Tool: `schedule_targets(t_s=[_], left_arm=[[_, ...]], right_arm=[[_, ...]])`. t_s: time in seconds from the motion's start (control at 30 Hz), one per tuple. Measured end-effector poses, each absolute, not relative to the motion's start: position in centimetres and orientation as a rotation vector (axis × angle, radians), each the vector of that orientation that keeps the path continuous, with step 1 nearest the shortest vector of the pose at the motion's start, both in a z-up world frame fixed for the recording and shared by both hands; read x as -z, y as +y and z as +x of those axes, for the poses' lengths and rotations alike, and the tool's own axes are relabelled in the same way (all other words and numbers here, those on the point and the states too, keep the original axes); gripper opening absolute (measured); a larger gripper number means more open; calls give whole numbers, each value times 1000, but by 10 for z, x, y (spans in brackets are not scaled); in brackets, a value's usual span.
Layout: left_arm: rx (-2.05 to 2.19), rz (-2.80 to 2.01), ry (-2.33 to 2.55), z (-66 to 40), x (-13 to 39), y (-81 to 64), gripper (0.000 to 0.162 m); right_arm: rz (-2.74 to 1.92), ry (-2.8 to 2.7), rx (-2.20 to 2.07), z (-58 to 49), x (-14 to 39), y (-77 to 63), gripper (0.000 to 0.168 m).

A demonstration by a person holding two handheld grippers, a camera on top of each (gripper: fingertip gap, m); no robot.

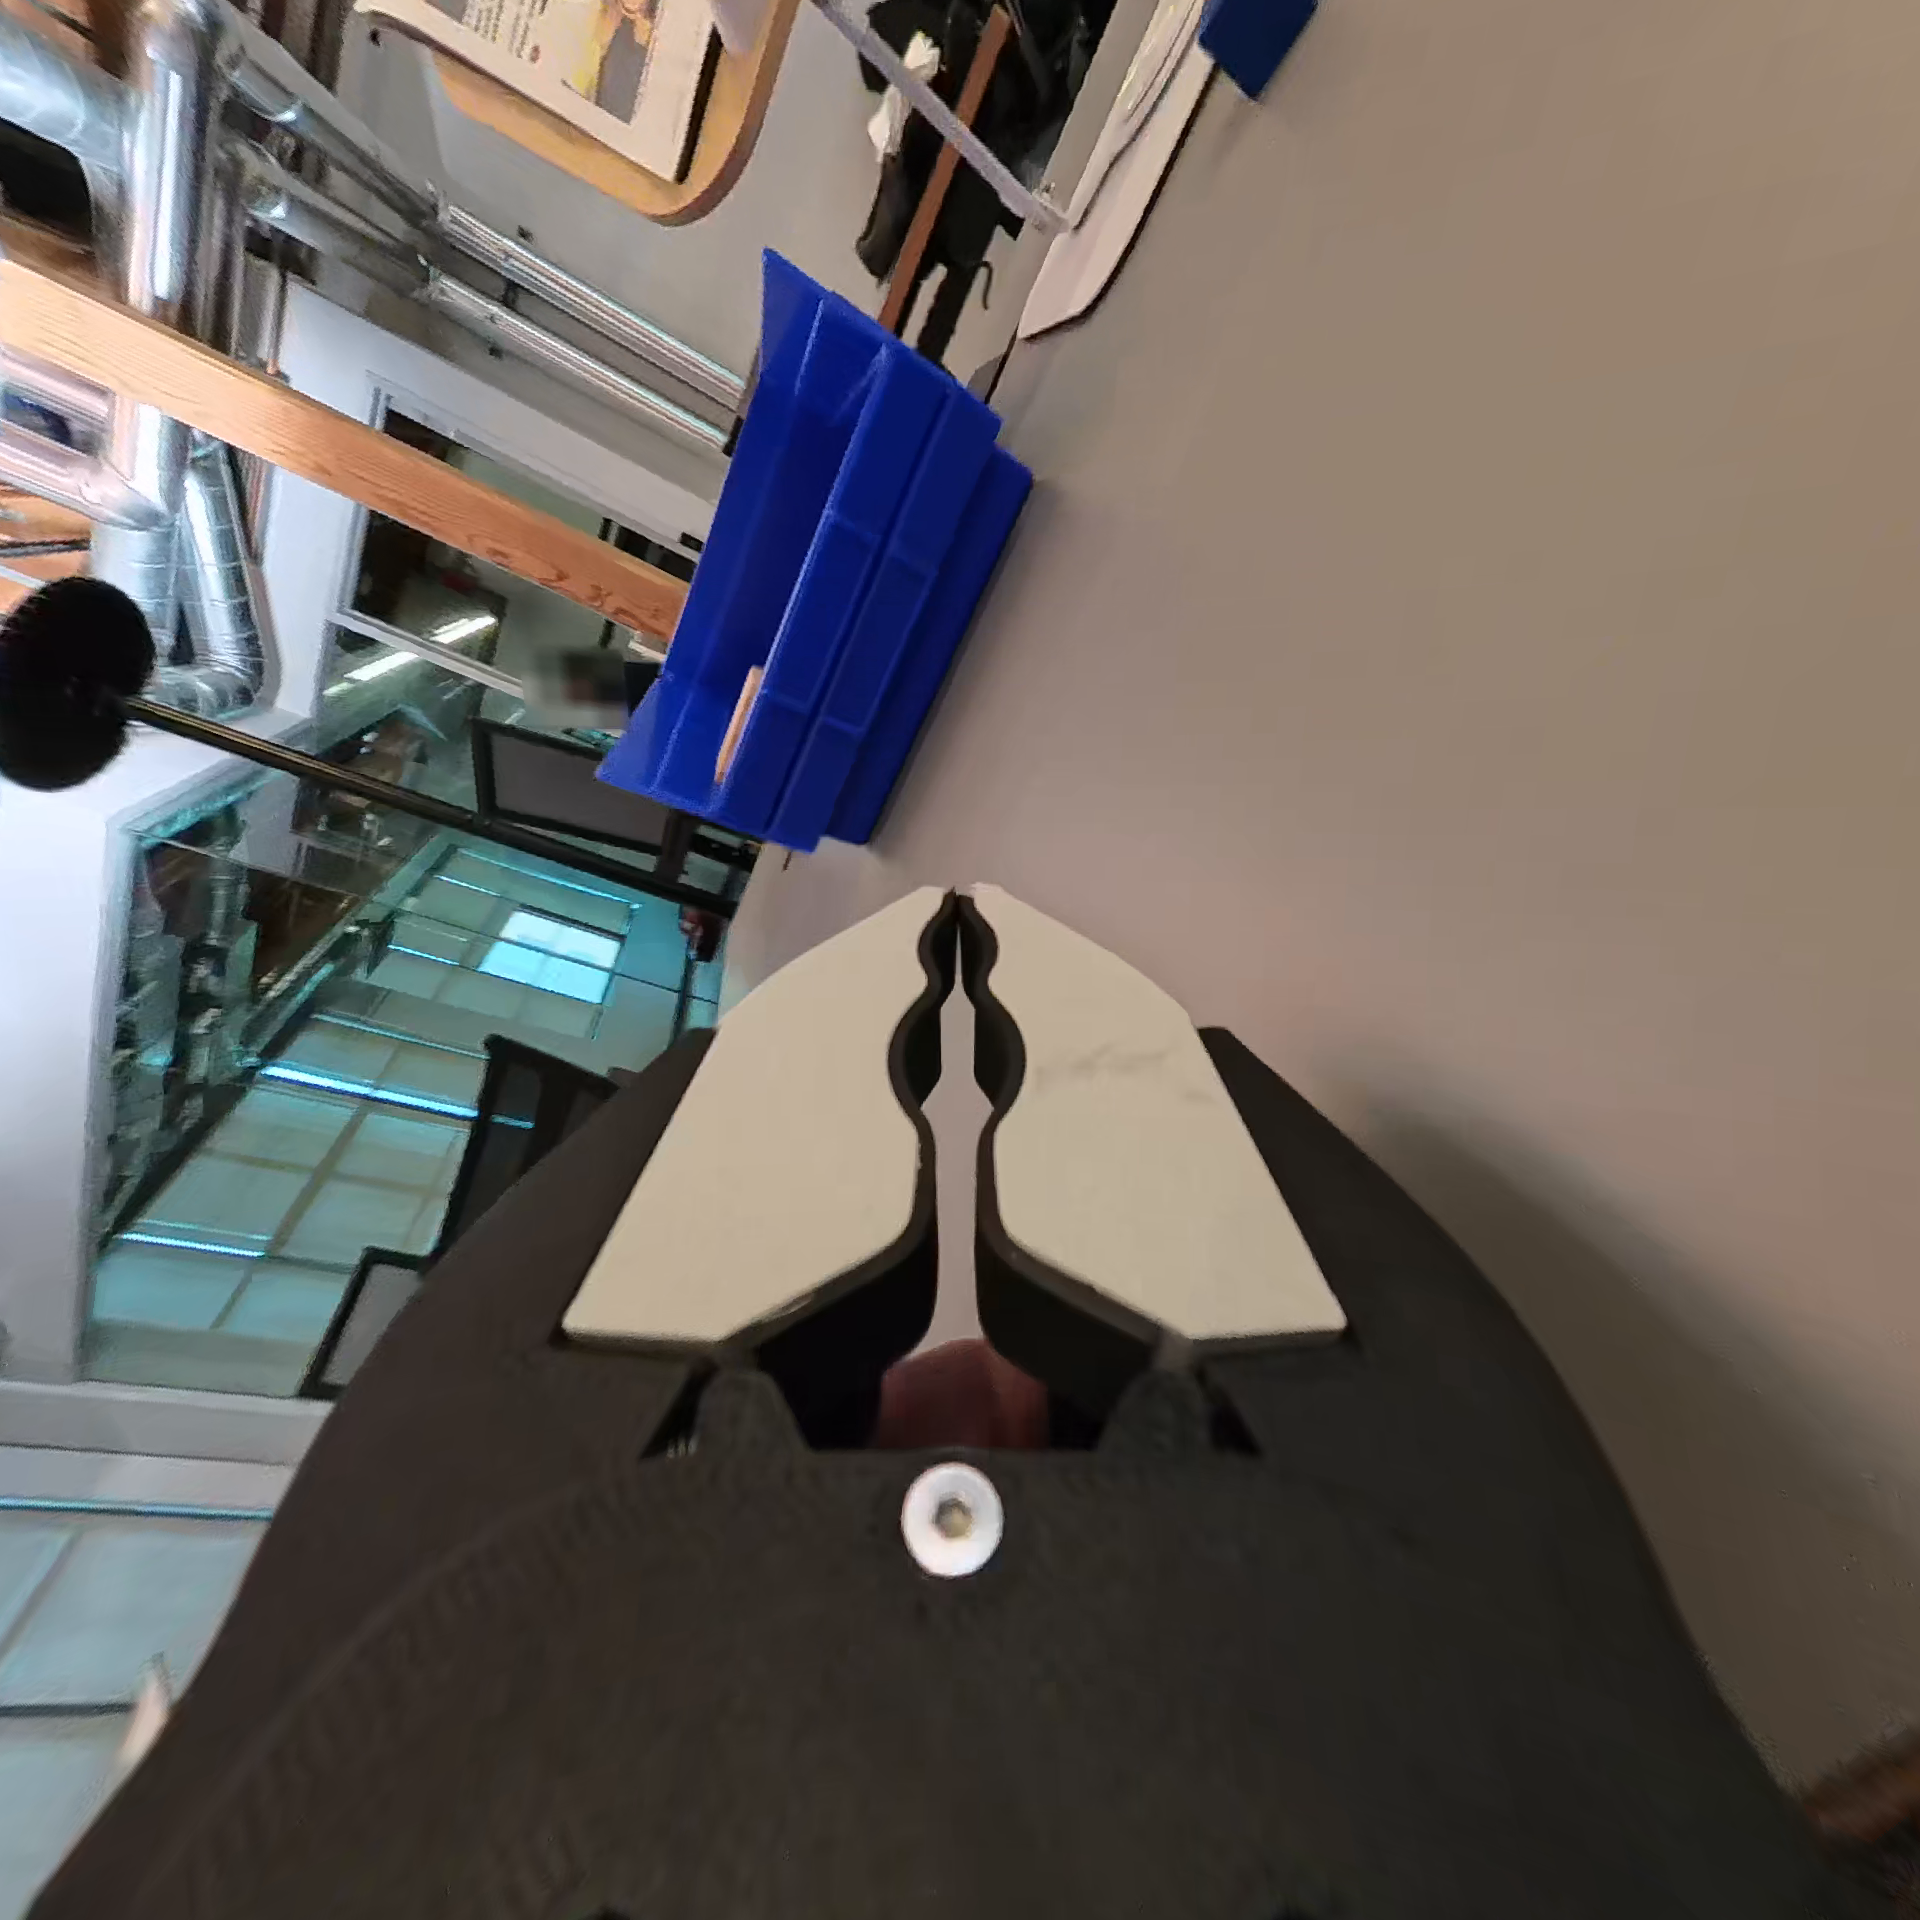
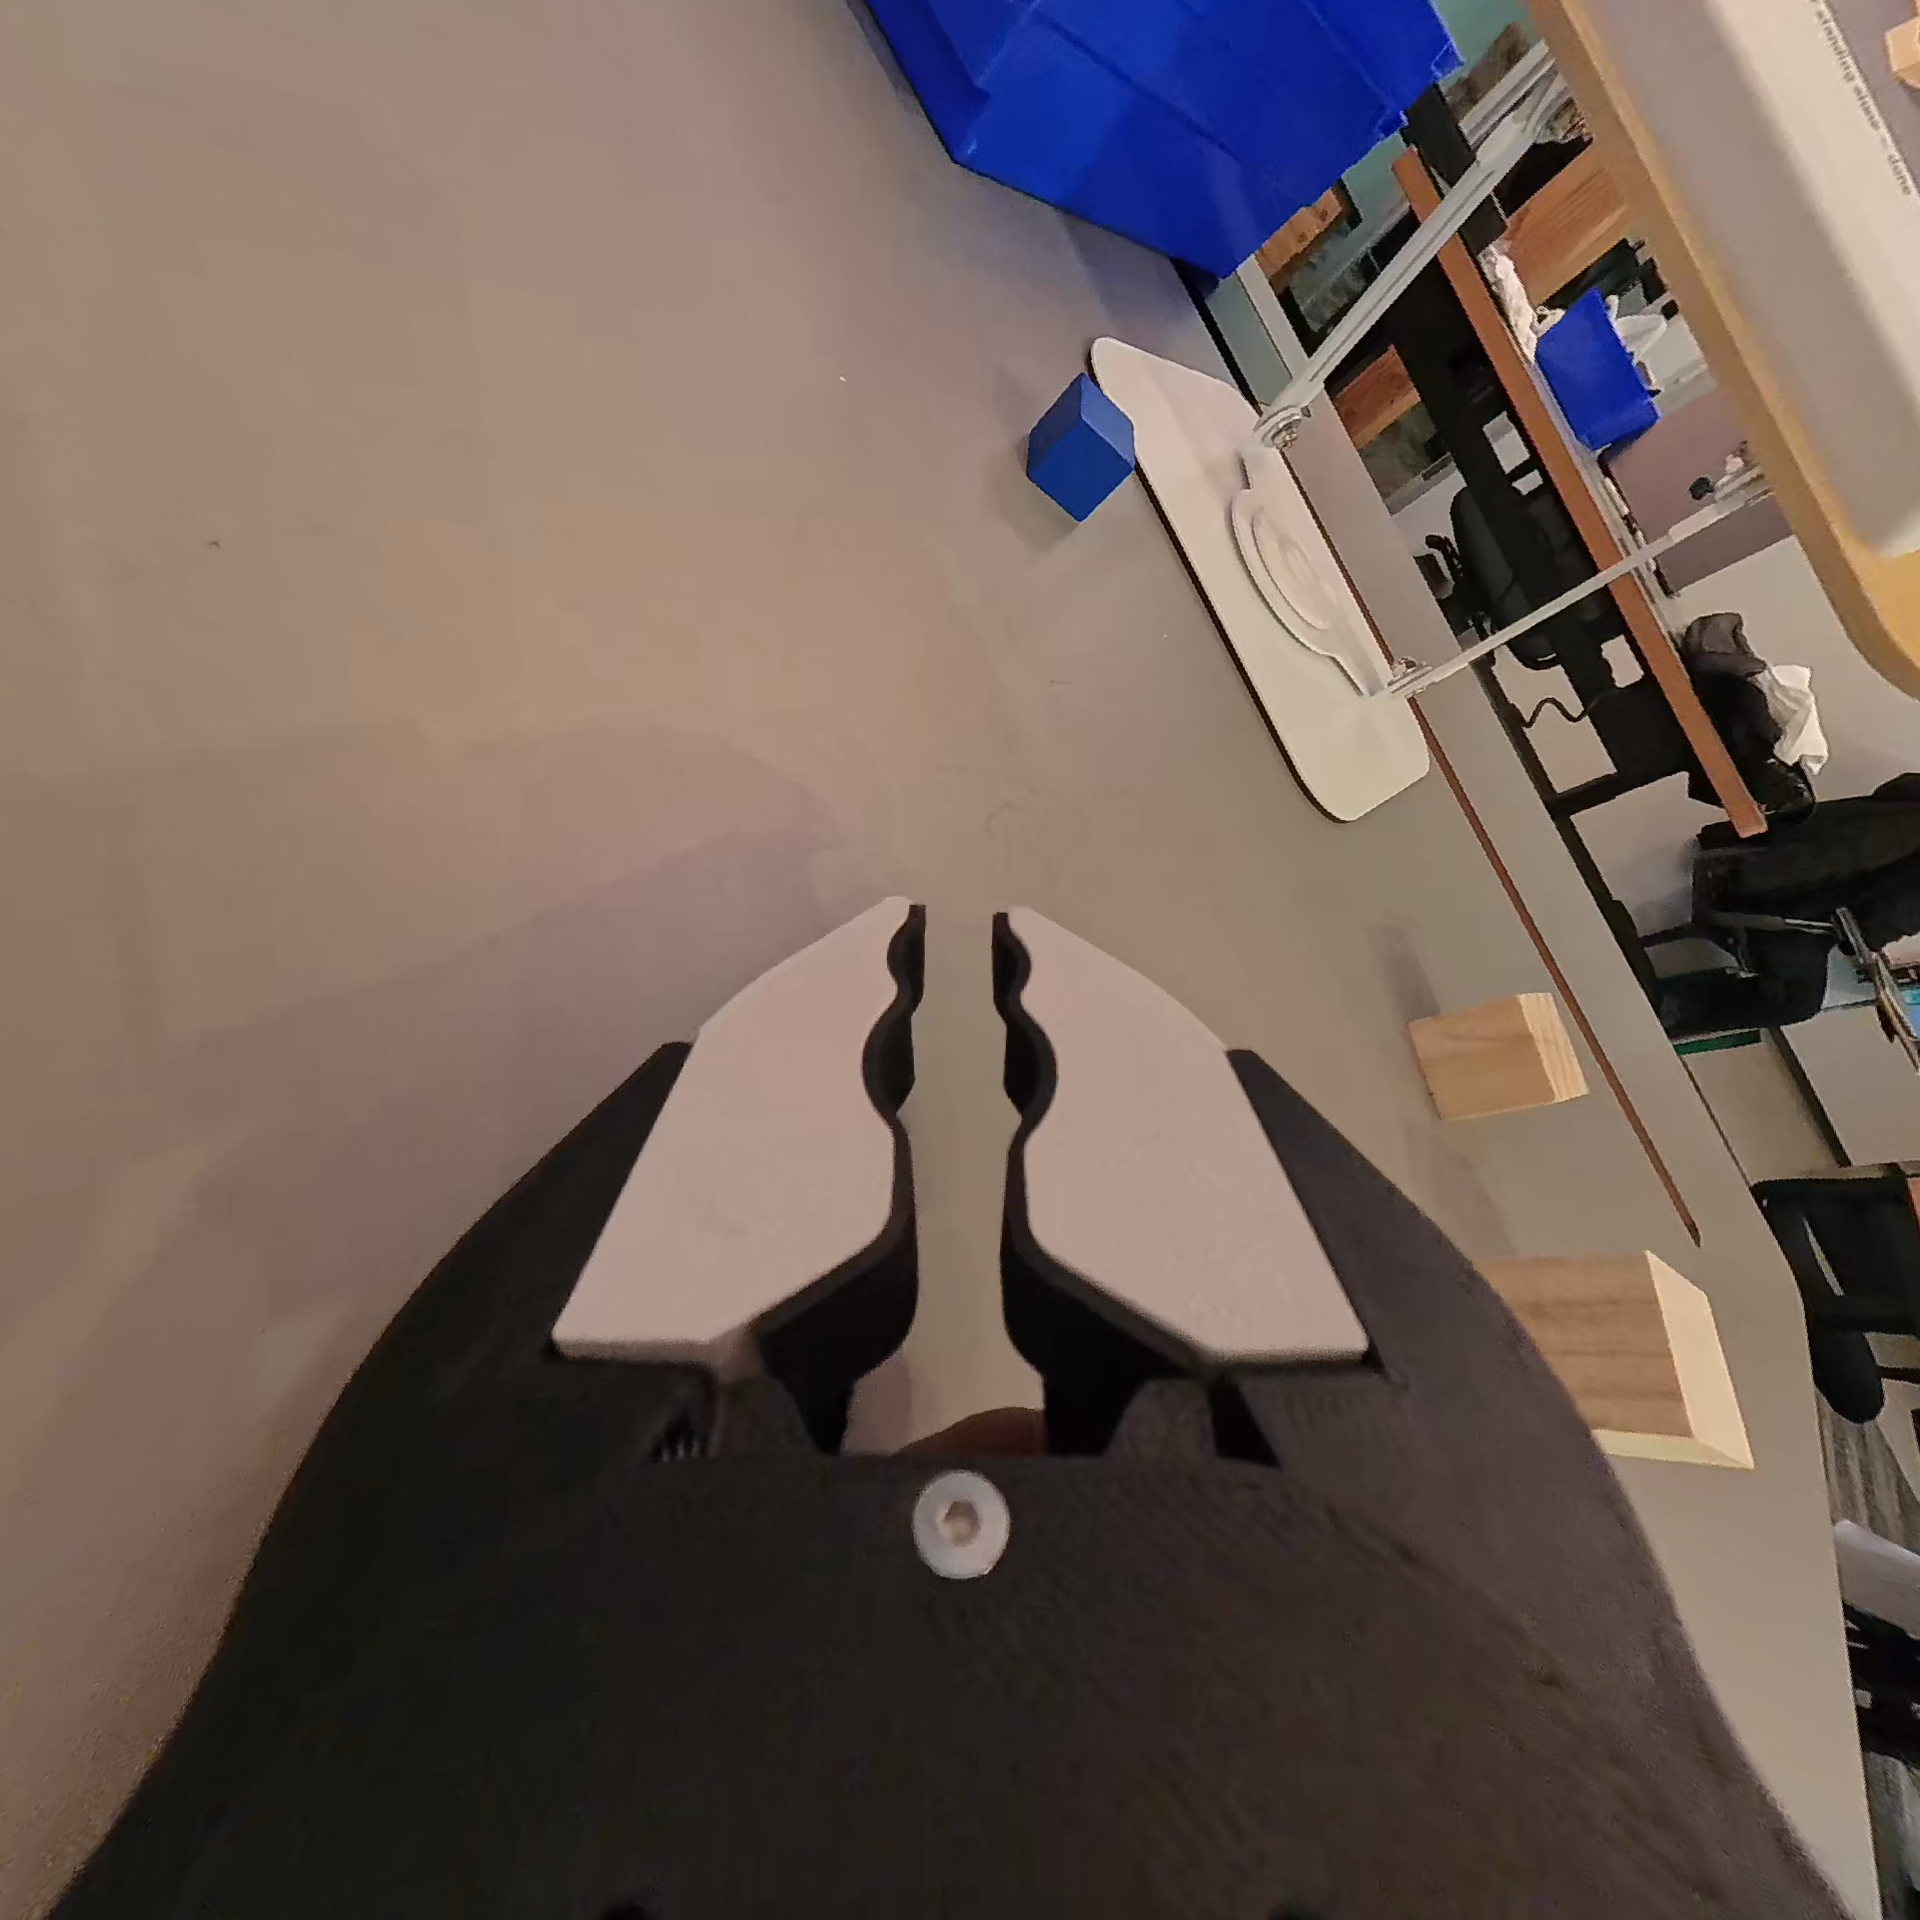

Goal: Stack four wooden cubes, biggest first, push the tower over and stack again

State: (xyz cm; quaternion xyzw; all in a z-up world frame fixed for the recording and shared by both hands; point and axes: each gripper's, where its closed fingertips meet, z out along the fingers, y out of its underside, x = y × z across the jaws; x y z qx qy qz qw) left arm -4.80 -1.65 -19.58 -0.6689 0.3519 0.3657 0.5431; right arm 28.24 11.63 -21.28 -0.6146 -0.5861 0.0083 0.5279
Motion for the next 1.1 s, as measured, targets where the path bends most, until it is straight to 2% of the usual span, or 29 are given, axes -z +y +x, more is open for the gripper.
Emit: schedule_targets(t_s=[0.23,0.4,1.1], left_arm=[[-800,-1623,690,-89,186,-77,0],[-718,-1686,650,-105,197,-103,0],[-752,-1659,682,-99,183,-66,0]], right_arm=[[-1479,-1387,-9,284,213,120,14],[-1480,-1391,18,282,214,122,15],[-1427,-1407,-34,270,206,103,14]])
